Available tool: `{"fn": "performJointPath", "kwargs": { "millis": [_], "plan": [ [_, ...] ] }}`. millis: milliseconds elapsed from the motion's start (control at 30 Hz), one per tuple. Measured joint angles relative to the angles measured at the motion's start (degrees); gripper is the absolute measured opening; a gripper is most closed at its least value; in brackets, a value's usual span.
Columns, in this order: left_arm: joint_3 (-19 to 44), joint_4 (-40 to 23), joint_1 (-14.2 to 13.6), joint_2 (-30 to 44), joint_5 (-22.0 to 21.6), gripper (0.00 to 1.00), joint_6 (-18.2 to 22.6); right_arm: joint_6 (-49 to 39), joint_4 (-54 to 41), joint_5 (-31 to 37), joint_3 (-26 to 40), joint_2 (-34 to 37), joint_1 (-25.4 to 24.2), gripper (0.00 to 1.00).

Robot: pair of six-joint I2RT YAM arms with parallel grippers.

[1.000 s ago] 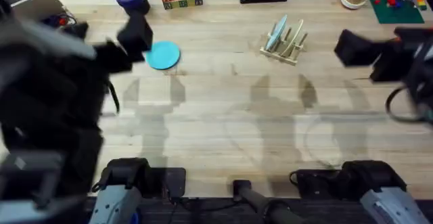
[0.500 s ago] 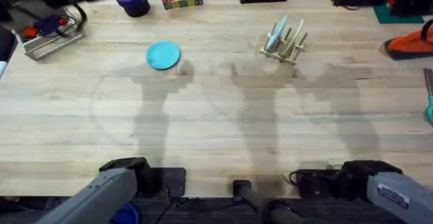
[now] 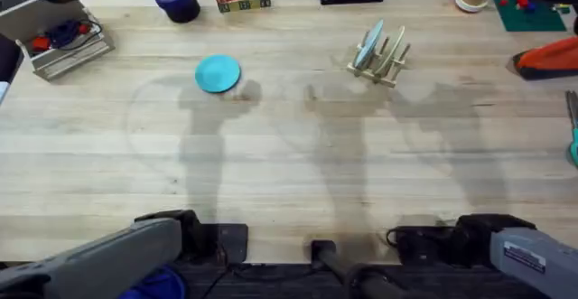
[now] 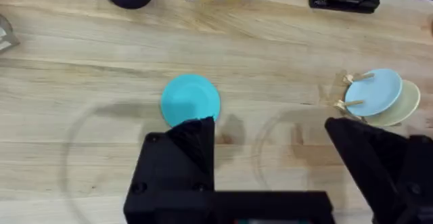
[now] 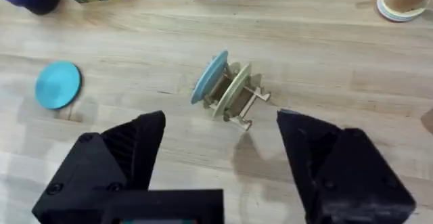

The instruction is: Pick up the plates from the table one by one and place each into a slot on the dish rack.

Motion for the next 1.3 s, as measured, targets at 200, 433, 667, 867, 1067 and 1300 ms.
{"fn": "performJointPath", "kwargs": {
  "millis": [200,433,667,867,1067,1300],
  "plan": [
    [0.0,-0.02,0.0,0.07,0.01,0.993,0.0,0.0,0.07,0.0,0.0,0.0,0.0,0.994],
    [0.0,-0.18,0.03,0.15,0.02,0.993,1.2,0.02,0.07,0.0,0.0,0.0,0.0,0.994],
    [0.24,-0.35,2.98,4.15,0.22,0.814,2.73,0.0,0.09,0.0,0.0,0.0,0.0,0.995],
    [0.24,-0.35,8.45,7.83,4.28,0.407,6.15,0.02,0.09,0.0,0.0,0.0,0.0,0.994],
    [0.24,-0.35,14.22,9.27,12.48,0.161,13.31,0.01,0.09,0.0,0.0,0.0,0.0,0.995],
    [0.26,-1.78,19.58,12.53,23.99,0.041,20.02,0.0,0.09,0.0,0.0,0.0,0.0,0.995]
  ]
}}
